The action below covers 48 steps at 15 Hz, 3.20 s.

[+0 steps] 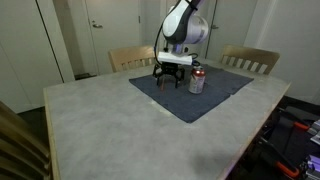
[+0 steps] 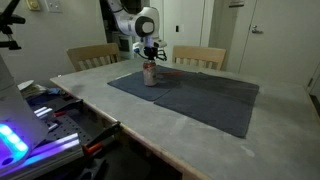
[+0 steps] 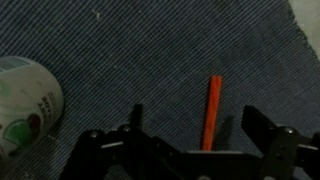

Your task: Put the straw in the can and then put it back on the table again

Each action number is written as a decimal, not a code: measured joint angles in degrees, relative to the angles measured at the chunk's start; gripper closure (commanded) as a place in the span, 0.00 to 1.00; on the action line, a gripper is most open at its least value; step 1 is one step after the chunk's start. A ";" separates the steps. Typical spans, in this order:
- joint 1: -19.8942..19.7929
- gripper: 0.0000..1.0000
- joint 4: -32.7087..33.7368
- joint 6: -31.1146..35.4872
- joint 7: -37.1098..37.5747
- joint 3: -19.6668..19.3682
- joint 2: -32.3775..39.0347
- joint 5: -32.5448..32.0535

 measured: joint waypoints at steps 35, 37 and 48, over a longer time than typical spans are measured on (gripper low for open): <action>2.03 0.98 4.03 -4.37 2.02 -0.15 1.60 -0.43; 2.03 0.98 4.20 -4.94 1.94 -0.15 1.60 -0.50; 2.04 0.98 6.52 -14.71 1.93 -1.74 -2.93 -5.63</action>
